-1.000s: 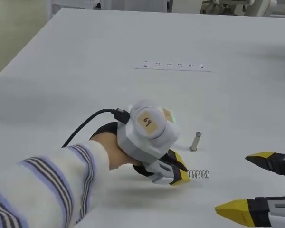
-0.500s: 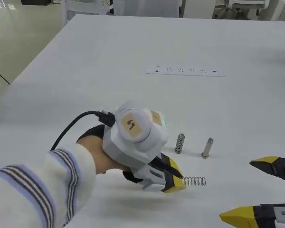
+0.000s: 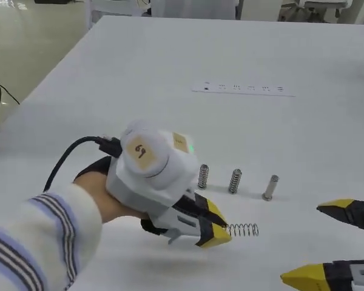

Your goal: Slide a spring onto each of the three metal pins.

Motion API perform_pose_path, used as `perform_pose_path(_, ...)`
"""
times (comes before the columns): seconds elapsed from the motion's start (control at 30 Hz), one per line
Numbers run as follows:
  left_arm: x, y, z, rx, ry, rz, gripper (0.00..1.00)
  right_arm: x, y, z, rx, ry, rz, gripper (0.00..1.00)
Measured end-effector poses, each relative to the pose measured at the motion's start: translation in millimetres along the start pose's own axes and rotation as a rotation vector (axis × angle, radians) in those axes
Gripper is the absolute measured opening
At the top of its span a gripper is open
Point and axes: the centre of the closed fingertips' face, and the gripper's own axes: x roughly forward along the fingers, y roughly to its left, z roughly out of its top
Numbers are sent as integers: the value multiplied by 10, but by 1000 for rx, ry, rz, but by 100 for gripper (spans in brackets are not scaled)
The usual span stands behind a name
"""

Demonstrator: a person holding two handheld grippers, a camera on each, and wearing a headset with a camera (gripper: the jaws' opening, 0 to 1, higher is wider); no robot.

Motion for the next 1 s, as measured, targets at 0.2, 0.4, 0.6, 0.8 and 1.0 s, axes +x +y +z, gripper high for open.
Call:
perform_pose_path(0.2,-119,28,0,-24,-13,24,3,7,35,3,-8,8,17,80)
perform_pose_path(0.4,-243,53,-27,-38,-11,54,3,21,78,5,-22,21,37,79)
perform_pose_path(0.6,-281,40,-113,-49,11,63,3,59,155,66,-54,28,67,79)
perform_pose_path(0.8,-287,24,-112,-41,-6,76,3,70,193,122,-82,32,87,77)
perform_pose_path(1.0,-310,0,-12,-46,-37,77,3,79,217,187,-118,37,104,76)
